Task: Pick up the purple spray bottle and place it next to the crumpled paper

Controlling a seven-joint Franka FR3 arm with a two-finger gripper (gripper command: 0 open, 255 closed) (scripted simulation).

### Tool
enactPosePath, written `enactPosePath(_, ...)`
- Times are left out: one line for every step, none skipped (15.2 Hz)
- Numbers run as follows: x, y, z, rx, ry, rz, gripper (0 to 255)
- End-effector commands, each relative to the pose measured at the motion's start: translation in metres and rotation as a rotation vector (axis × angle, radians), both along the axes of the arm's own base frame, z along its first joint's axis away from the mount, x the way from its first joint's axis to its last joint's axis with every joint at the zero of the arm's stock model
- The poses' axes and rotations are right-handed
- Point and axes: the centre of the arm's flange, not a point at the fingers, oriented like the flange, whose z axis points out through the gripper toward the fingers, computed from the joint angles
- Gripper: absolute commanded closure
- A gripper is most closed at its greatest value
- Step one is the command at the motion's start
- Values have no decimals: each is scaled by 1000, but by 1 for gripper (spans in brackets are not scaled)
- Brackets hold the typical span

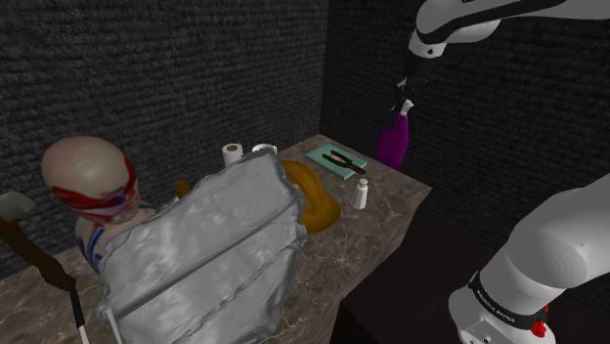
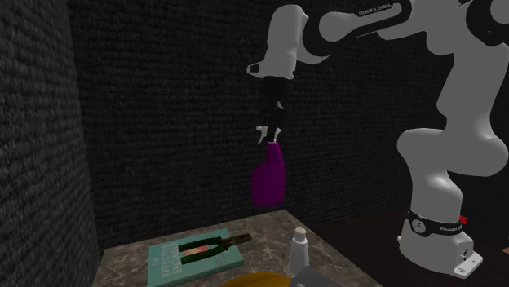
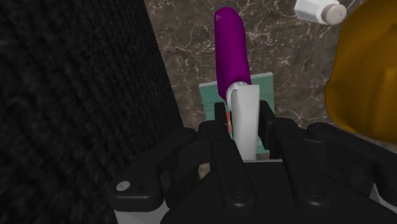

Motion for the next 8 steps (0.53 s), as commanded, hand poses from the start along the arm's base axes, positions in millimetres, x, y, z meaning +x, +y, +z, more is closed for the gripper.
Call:
enactPosePath(0,0,10,0,0,0,255)
enactPosePath(0,0,16,0,0,0,255)
enactPosePath(0,0,21,0,0,0,255)
enactPosePath(0,0,26,0,0,0,255)
enactPosePath(0,0,31,0,0,0,255)
enactPosePath(0,0,37,0,0,0,255)
enactPosePath(0,0,42,0,0,0,255)
enactPosePath(0,0,47,0,0,0,255)
